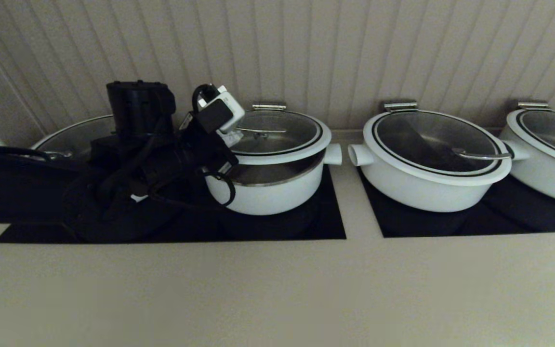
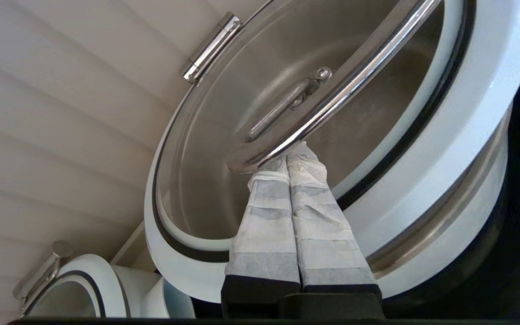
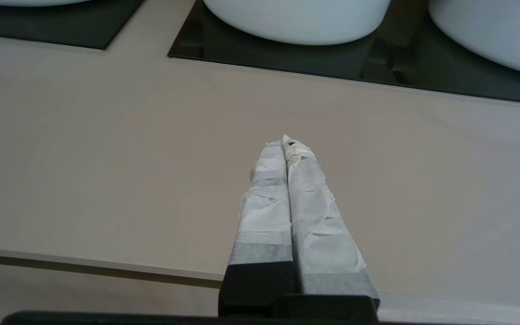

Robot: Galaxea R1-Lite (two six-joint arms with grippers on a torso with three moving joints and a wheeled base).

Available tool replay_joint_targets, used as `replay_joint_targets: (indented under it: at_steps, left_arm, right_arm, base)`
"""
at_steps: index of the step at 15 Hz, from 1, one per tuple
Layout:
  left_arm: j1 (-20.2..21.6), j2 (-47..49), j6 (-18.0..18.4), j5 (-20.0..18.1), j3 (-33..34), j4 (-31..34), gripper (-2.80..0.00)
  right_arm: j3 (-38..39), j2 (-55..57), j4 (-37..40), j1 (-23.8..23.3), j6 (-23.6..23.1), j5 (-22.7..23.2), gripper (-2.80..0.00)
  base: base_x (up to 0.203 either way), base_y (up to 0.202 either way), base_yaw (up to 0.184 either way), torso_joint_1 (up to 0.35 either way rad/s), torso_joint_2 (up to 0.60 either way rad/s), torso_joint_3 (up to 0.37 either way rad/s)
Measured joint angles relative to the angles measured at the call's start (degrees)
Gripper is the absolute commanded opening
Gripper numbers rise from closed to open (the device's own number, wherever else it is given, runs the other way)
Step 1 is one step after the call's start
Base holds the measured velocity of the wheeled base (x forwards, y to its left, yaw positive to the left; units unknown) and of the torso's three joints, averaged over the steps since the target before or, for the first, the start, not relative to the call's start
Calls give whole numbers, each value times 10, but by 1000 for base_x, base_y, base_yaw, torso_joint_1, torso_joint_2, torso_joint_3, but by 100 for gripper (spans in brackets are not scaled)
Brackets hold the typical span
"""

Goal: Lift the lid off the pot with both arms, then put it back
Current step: Open the food pot lid a small opening with the left arm

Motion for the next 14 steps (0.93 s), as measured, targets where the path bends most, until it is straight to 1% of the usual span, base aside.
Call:
replay_joint_targets:
  at_steps: [5, 10, 14]
  left_arm:
    - [0, 0, 0, 1, -8, 6, -280]
    - [0, 0, 2, 1, -47, 36, -280]
    - [0, -2, 3, 1, -53, 37, -280]
  right_arm:
    - [0, 0, 0, 0, 0, 0, -280]
    - [0, 0, 0, 0, 0, 0, -280]
    - [0, 0, 0, 0, 0, 0, -280]
  base:
    - [0, 0, 0, 0, 0, 0]
    - [0, 0, 0, 0, 0, 0]
    - [0, 0, 0, 0, 0, 0]
